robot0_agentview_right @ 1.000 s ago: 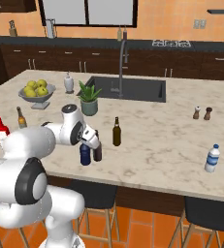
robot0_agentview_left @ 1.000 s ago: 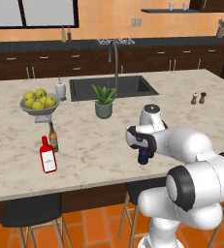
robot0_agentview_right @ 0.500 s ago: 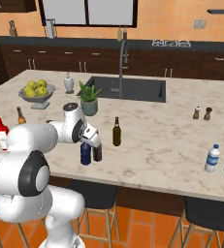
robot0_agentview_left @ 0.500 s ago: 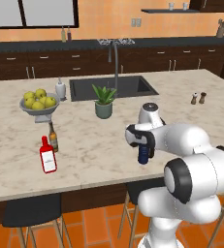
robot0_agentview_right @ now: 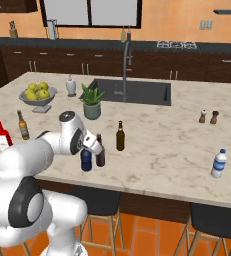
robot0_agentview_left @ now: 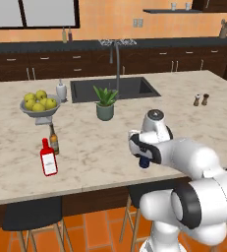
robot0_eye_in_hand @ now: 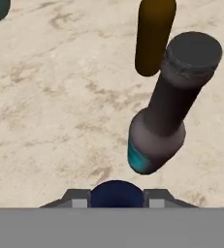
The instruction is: Move the plastic bottles in the middle to the plastics group, and the glass bottles in the middle to the glass group.
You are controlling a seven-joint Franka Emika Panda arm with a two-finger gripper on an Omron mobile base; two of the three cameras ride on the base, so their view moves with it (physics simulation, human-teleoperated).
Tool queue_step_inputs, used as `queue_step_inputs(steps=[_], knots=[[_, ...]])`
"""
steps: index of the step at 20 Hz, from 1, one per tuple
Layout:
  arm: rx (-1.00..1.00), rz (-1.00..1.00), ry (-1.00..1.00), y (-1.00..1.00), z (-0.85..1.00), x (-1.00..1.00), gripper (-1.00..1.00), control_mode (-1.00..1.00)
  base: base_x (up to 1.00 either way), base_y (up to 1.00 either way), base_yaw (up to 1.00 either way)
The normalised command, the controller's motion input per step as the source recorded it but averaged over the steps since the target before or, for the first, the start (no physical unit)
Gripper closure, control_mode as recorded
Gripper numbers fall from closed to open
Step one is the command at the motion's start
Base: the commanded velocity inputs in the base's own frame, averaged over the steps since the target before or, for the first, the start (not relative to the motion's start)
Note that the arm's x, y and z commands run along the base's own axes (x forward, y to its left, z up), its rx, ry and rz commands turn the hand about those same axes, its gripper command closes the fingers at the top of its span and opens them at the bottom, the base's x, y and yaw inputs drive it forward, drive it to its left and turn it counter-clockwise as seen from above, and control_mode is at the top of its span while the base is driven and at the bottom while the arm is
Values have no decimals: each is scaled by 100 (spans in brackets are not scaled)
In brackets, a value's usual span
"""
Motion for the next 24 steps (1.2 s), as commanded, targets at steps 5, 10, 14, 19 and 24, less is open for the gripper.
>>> queue_step_inputs(steps=[5, 10, 14, 19, 24], knots=[[0, -1, -24, -5, 22, -49, 100, -100, 0, 0, 0], [0, 0, -29, -37, 34, -48, 100, -100, 0, 0, 0], [0, 0, -8, -46, 34, -42, 100, -100, 0, 0, 0], [0, 0, 1, -51, 26, -30, 100, -100, 0, 0, 0], [-2, 0, 9, -67, 14, -2, 100, -100, 0, 0, 0]])
